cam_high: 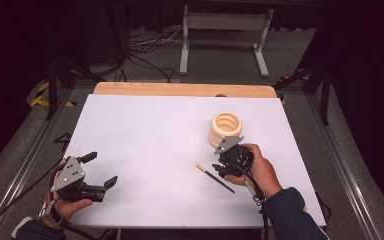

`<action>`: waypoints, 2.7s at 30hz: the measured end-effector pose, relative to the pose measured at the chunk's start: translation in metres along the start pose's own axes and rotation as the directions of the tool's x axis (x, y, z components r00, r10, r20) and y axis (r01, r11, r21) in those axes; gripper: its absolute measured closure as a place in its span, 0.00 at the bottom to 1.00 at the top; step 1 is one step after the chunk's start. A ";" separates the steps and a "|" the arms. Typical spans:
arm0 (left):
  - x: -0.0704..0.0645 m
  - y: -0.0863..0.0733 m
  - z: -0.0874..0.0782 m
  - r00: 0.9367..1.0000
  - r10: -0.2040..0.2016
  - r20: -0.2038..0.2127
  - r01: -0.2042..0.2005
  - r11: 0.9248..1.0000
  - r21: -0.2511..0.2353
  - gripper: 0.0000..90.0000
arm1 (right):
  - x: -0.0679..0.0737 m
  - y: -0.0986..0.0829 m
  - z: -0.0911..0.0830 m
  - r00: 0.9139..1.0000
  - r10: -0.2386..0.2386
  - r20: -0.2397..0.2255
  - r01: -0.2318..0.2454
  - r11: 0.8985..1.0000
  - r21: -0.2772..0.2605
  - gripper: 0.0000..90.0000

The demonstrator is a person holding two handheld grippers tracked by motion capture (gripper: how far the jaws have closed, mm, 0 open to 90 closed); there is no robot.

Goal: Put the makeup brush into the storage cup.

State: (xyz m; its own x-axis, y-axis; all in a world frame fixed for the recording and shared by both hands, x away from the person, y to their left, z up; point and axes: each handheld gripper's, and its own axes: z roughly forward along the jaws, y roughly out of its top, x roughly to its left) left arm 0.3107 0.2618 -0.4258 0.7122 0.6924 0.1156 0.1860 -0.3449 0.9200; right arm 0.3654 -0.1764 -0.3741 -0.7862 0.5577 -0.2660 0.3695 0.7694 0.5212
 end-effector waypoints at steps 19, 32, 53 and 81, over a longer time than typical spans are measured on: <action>0.000 -0.001 0.002 1.000 -0.010 -0.001 0.010 1.000 0.006 0.03 | 0.005 0.015 0.052 0.991 0.000 -0.133 0.027 0.979 0.203 0.56; 0.000 -0.001 0.003 1.000 -0.016 0.007 0.016 1.000 0.017 0.04 | 0.002 0.017 0.070 0.973 0.040 -0.227 0.029 0.956 0.293 0.76; 0.000 -0.002 0.004 1.000 -0.008 0.004 0.008 0.999 0.035 0.04 | 0.000 0.025 0.073 0.965 0.045 -0.258 0.053 0.931 0.361 0.94; 0.001 -0.002 0.002 1.000 -0.015 -0.004 0.015 1.000 0.014 0.04 | -0.008 0.026 0.003 0.985 0.025 -0.171 -0.023 1.000 0.015 0.94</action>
State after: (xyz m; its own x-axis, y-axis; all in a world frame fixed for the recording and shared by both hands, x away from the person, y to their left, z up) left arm 0.3128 0.2621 -0.4284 0.7063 0.7004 0.1033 0.2064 -0.3433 0.9163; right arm 0.3831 -0.1602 -0.3611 -0.8497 0.5155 -0.1106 0.3947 0.7611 0.5146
